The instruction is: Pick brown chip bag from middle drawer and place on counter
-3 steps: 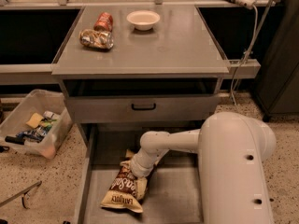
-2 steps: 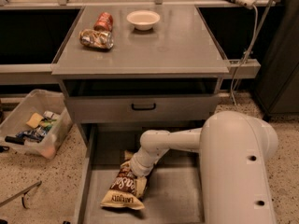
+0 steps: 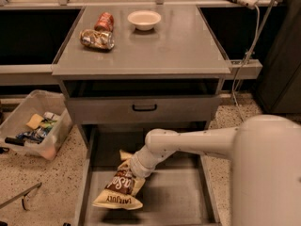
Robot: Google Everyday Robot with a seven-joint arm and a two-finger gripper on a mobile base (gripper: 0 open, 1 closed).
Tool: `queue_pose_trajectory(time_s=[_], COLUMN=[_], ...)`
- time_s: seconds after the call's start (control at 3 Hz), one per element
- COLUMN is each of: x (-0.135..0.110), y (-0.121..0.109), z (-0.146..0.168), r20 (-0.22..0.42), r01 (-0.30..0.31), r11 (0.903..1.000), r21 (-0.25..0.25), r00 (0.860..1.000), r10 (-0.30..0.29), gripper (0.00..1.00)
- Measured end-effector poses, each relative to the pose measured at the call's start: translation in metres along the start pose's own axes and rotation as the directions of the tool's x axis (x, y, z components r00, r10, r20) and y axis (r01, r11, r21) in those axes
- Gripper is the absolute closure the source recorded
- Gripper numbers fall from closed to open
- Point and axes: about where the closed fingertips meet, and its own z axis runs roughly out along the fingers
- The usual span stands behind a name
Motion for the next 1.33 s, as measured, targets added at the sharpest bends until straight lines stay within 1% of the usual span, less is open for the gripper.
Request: queue_pose_trajectory(time_s=[0.33,0.67,1.0,1.33], x=[-0.077,-0.107,-0.107,-0.108], y=[0.013,0.008,0.008,0.006], z=[-0.076,-0.111,-0.111,-0.118], r20=[0.062,0.072,0.072,0.062], r01=[0.135,0.202,0.202,0.205], r11=[0.9812,0.9546,0.9546,0.956], r21=[0.138,0.219,0.219,0.21], r00=[0.988,0.972,0.972,0.973], r10=[-0.144,-0.222,-0.222,-0.222], gripper=[1.0,1.0,1.0,1.0])
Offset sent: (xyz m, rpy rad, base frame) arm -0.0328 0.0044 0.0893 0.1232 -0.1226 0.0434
